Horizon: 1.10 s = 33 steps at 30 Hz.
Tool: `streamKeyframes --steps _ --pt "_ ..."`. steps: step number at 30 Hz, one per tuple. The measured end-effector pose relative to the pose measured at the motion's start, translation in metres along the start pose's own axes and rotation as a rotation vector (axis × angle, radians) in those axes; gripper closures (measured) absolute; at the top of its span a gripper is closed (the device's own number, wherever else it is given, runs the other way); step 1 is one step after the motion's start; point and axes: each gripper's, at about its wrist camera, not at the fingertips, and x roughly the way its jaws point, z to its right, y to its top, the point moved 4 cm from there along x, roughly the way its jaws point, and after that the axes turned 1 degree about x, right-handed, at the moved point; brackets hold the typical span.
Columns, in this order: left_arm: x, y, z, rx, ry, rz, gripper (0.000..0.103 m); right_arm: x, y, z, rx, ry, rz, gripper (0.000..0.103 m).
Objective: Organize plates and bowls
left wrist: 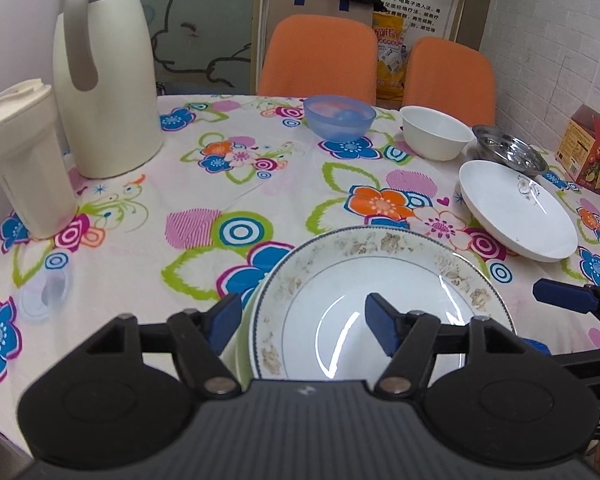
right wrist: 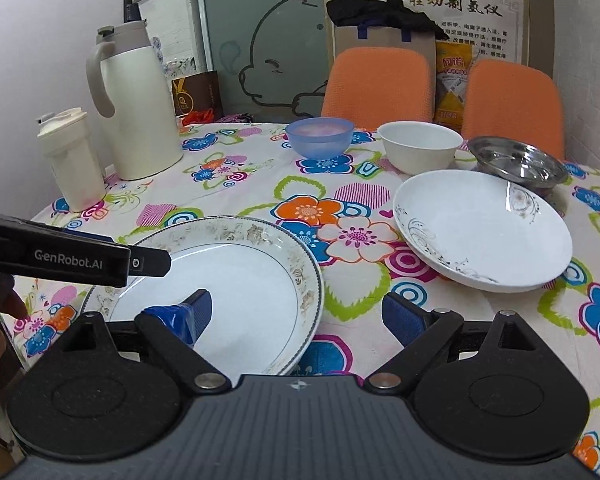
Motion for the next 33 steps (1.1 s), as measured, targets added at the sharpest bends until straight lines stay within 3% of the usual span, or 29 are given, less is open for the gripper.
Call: streamKeyframes --steps 10,27,33 --pt "0.001 0.017 0.037 0.053 -0.033 0.022 0.033 -0.021 0.001 0.052 0.135 -0.063 0.034 0.023" --pt "0.038 0.044 0.113 0.184 -0.038 -0.032 0.031 -0.031 0.002 0.148 0.265 -0.149 0.077 0.023" --pt "0.069 0.069 0.131 0.180 -0.139 -0.101 0.031 -0.018 0.015 0.175 0.242 -0.182 0.062 0.023"
